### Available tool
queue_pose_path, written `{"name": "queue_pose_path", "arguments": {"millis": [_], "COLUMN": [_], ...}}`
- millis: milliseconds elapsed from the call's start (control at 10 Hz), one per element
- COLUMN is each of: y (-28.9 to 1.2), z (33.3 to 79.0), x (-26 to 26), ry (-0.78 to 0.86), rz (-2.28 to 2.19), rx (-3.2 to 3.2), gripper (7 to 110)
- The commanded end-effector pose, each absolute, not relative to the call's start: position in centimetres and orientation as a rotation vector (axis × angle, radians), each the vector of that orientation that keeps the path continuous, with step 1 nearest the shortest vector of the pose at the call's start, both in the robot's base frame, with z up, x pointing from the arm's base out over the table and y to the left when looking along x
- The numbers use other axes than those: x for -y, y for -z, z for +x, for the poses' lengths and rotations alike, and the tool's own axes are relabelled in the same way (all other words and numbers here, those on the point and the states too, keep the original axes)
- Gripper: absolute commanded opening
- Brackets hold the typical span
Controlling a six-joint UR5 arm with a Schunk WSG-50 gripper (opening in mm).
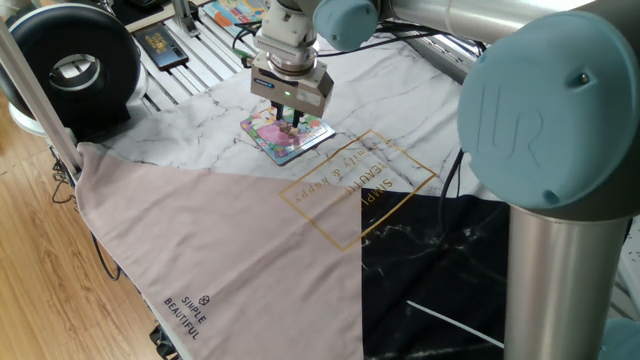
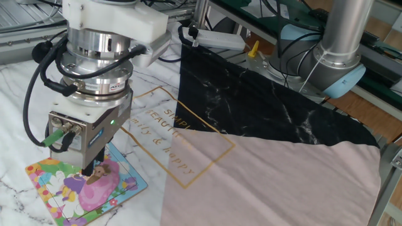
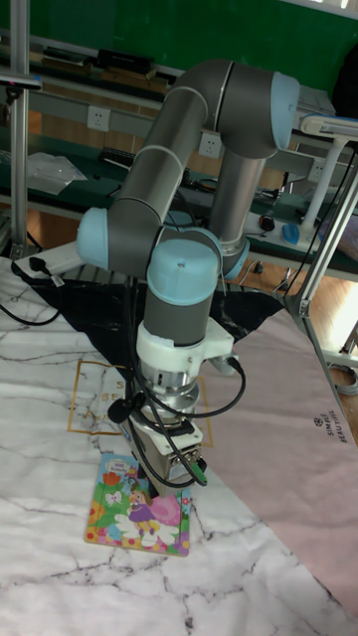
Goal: Assemble one piece of a puzzle
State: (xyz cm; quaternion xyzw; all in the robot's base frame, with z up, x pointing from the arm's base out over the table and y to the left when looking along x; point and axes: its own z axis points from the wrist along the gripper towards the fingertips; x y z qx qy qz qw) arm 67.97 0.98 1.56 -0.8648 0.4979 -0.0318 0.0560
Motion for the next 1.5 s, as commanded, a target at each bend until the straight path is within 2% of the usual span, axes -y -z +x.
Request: {"name": "queue_pose_path", "arguments": {"millis": [0, 500, 600, 1100, 1200, 1400], "y": [-1.4, -1.3, -1.4, -1.5, -1.4, -1.4], "z": [68.0, 68.5, 68.3, 68.4, 68.4, 68.3], "x": [-0.7, 0.2, 0.0, 0.5, 0.5, 0.4], "ry": [0.093, 0.144, 0.126, 0.142, 0.141, 0.131], "rz": [-2.627, -2.626, -2.623, -2.622, -2.623, -2.622], "rx": [-1.492, -1.527, -1.528, -1.548, -1.543, -1.543], "gripper": [22, 22, 7, 7, 22, 22]}}
